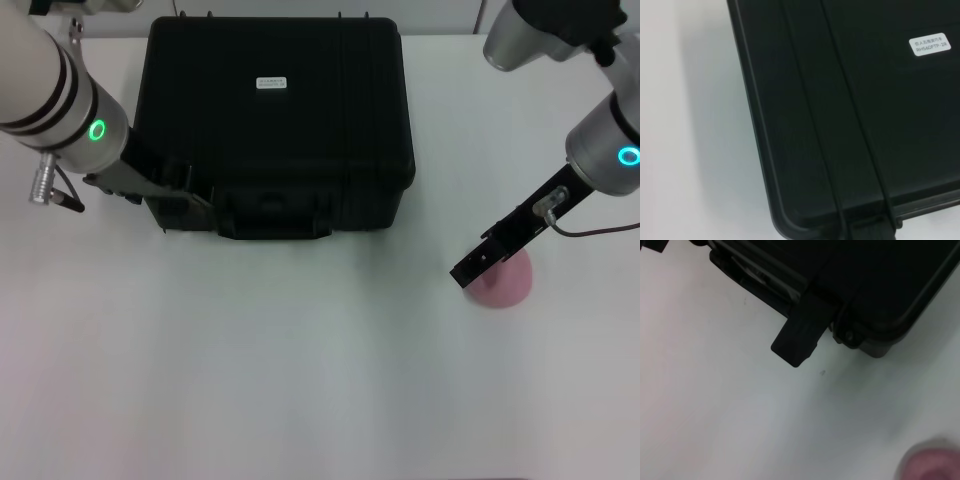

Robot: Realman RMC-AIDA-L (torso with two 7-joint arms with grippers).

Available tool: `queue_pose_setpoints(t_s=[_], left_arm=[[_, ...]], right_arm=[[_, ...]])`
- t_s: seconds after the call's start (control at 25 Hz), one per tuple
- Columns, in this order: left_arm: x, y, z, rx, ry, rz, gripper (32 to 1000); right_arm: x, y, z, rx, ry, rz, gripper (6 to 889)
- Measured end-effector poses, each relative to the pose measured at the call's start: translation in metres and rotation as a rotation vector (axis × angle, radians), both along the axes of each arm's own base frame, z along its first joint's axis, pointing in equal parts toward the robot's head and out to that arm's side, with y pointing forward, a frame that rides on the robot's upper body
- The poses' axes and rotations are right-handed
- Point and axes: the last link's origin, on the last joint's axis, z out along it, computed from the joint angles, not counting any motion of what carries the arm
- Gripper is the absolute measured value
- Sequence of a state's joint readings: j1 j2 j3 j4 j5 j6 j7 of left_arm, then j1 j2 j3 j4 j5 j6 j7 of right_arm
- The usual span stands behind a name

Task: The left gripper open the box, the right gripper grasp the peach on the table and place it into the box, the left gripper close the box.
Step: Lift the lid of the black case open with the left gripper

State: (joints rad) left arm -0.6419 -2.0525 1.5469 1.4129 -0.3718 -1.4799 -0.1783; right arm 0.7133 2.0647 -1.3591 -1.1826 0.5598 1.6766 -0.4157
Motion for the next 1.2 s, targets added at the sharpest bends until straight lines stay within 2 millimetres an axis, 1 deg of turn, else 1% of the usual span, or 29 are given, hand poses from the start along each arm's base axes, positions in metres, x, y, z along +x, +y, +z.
queue_pose_setpoints(t_s=[0.36,0.6,0.8,1.2], left_arm=[[0.0009,0.0004,-0.0002,-0.001,0.0,-0.004,797],[-0.0002,0.0018,-0.0018,-0.008,0.006,-0.006,662],[-0.0004,0.0018,-0.0024,-0.016,0.01,-0.007,458],[0.0005,-0.0002,-0.0016,-0.026,0.015,-0.003,446]], right_arm=[[0.0,0.0,0.0,0.0,0.0,0.0,831],[0.0,0.0,0.0,0.0,0.0,0.0,830],[-0.0002,0.0001,0.0,0.0,0.0,0.0,829],[-0.0005,0.0003,0.0,0.0,0.0,0.001,826]])
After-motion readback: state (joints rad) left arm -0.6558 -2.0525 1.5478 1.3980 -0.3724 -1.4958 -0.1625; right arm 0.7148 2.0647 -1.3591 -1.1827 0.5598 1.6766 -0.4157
